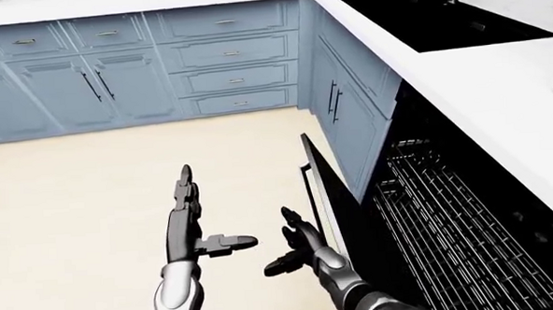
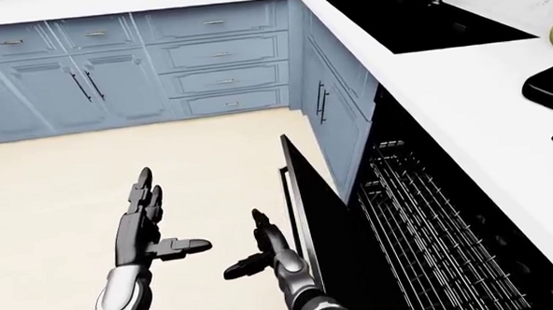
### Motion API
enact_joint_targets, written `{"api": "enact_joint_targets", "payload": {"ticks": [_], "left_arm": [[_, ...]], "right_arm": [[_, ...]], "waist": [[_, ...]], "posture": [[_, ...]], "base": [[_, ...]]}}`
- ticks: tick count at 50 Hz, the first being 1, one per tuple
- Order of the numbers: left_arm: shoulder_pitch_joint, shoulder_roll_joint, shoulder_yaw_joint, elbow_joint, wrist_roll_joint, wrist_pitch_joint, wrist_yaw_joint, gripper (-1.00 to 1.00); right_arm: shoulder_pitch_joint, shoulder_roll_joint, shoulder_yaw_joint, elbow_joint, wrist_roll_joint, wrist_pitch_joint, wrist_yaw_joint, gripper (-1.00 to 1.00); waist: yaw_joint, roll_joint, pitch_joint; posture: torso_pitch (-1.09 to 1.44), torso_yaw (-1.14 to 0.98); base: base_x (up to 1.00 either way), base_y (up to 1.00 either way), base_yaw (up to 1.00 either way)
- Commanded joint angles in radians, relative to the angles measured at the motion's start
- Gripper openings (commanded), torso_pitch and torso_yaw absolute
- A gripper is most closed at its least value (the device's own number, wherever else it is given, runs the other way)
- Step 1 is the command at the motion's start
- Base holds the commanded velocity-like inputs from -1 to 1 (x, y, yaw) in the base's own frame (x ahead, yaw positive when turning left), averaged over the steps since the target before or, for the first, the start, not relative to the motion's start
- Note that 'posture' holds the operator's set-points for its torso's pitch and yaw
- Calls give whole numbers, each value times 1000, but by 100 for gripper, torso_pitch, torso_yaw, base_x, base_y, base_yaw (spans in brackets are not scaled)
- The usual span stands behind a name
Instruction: Close the dishwasher door
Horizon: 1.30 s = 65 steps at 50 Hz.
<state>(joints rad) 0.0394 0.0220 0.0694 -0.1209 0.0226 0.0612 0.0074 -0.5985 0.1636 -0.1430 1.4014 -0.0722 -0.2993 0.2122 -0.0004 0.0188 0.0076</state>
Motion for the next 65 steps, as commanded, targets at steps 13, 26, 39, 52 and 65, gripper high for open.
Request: {"api": "enact_joint_targets", "payload": {"ticks": [13,26,39,52,65], "left_arm": [[-15,5,7,-51,-8,-16,-1,100],[-13,4,4,-54,-4,-18,-1,100],[2,-1,-6,-68,4,-22,-2,100],[2,-2,-8,-75,5,-15,-2,100],[3,-2,-9,-88,5,-5,-3,100]], "right_arm": [[59,-8,-109,-17,-16,53,39,100],[92,-30,-135,-15,-57,91,-27,100],[89,-52,-129,-15,-91,97,-113,100],[86,-57,-125,-15,-113,110,-186,100],[89,-68,-119,-15,-145,131,-244,100]], "waist": [[3,-3,-16],[5,-8,-20],[6,-12,-24],[8,-13,-25],[11,-10,-23]], "posture": [[0,0],[0,0],[0,0],[0,0],[0,0]], "base": [[0,0,0],[0,0,0],[0,0,0],[0,0,0],[0,0,0]]}}
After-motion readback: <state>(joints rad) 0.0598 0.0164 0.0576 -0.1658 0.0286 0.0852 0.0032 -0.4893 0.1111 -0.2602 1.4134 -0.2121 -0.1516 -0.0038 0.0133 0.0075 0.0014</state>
